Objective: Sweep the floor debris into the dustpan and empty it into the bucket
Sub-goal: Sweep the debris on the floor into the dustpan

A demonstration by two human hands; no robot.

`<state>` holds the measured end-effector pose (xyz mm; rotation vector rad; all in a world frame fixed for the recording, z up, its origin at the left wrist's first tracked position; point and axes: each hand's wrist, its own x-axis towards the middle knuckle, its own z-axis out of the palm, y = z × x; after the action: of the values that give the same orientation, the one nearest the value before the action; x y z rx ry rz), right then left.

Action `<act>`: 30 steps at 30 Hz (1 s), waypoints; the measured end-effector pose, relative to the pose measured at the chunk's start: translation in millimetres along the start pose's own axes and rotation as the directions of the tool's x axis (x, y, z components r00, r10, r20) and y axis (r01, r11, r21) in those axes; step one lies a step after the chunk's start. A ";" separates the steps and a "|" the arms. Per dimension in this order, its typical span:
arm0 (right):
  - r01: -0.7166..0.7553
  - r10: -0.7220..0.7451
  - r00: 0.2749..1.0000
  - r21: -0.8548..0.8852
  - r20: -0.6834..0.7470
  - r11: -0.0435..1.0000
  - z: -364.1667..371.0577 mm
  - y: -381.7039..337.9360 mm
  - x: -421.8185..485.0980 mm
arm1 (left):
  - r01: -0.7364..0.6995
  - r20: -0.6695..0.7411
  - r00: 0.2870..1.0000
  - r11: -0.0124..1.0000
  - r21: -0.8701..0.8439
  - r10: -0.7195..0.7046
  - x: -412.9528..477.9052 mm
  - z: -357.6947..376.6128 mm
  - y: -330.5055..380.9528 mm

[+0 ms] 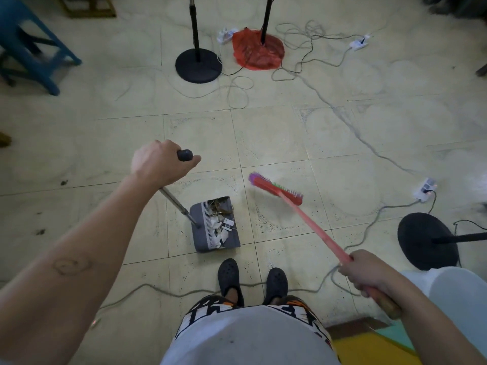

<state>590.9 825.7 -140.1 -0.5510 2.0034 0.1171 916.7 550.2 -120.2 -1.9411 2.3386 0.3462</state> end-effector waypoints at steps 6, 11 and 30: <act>-0.024 0.014 0.998 0.162 0.061 0.987 -10.8 -6.1 8.7 | 0.043 -0.081 0.996 0.998 -0.039 -0.046 -6.0 -19.4 -14.3; -0.097 0.058 0.992 0.374 0.114 0.922 -16.7 -15.4 12.4 | 0.045 -0.118 0.992 0.998 -0.032 -0.049 -4.3 -32.6 -5.4; -0.164 -0.077 0.972 0.880 0.220 0.447 -21.9 -31.1 -6.4 | -0.163 0.126 0.971 0.951 -0.262 0.201 22.5 -15.2 64.7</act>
<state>588.8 793.3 -119.2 0.2283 1.5354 -0.8128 850.3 536.2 -102.4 -1.7196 2.4795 0.8106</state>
